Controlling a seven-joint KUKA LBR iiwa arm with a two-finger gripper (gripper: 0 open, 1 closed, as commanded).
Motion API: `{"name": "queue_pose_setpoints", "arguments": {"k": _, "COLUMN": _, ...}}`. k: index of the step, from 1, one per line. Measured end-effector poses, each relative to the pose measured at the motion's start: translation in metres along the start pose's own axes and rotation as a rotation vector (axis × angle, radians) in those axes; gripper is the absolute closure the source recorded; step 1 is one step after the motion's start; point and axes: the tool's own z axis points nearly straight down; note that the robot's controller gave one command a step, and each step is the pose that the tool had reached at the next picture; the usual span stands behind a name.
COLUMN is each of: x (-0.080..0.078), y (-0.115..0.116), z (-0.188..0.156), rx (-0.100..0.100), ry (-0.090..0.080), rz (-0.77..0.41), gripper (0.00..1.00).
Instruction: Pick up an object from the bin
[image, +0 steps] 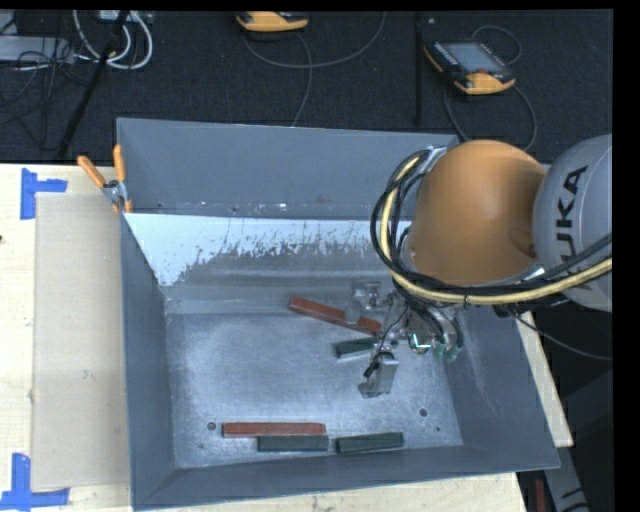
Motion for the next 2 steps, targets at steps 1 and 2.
{"name": "queue_pose_setpoints", "arguments": {"k": 1, "x": -0.106, "y": -0.023, "z": 0.111, "rx": 0.001, "ry": -0.008, "rz": -0.132, "gripper": 0.0}}
{"name": "queue_pose_setpoints", "arguments": {"k": 2, "x": -0.107, "y": -0.027, "z": 0.169, "rx": -0.001, "ry": -0.006, "rz": -0.093, "gripper": 0.0}}
